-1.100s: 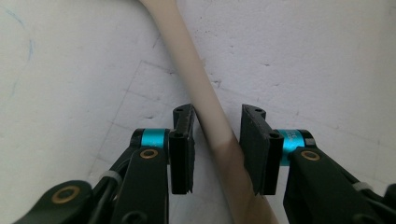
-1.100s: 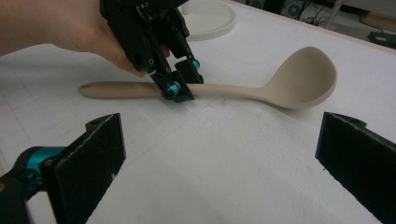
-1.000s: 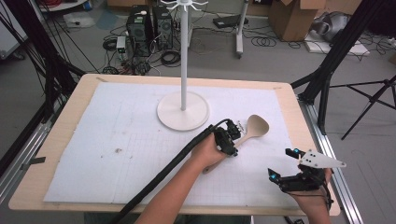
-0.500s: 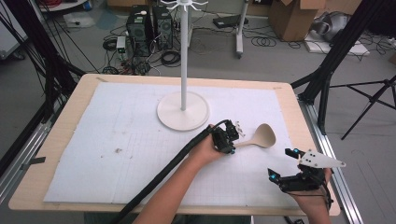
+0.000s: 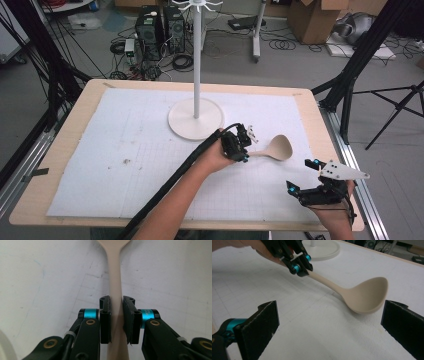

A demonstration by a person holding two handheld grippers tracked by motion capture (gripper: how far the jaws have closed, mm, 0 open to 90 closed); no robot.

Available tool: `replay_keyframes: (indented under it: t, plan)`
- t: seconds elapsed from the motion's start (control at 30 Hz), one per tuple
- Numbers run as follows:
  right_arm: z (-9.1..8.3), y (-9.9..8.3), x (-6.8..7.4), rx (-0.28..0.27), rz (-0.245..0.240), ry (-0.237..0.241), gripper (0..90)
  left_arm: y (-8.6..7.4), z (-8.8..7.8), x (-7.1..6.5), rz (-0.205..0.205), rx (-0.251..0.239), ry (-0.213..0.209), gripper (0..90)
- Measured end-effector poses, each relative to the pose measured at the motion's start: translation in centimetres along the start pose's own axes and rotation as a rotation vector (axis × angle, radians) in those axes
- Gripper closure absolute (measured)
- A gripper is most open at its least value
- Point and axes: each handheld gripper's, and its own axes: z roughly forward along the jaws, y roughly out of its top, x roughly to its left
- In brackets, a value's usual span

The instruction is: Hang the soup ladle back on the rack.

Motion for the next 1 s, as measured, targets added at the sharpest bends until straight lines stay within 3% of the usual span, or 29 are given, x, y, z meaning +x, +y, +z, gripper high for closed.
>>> replay_keyframes:
  t: [0.4, 0.53, 0.77, 1.0]
  plan:
    - [0.4, 0.1, 0.2, 0.011, -0.007, 0.005, 0.1, -3.5, -5.6, 1.4, 0.008, -0.072, -0.059, 77.2]
    - [0.6, 0.1, 0.3, 0.017, -0.007, 0.007, 0.1, -4.7, -6.9, 1.8, 0.014, -0.072, -0.072, 77.2]
    - [0.7, 0.0, 0.4, 0.019, -0.013, 0.009, 0.1, -7.6, -7.8, 2.6, -0.013, -0.089, -0.109, 77.2]
    - [1.2, -0.2, 0.4, 0.037, -0.007, 0.013, 0.1, -10.6, -7.1, 3.2, -0.022, -0.077, -0.133, 77.1]
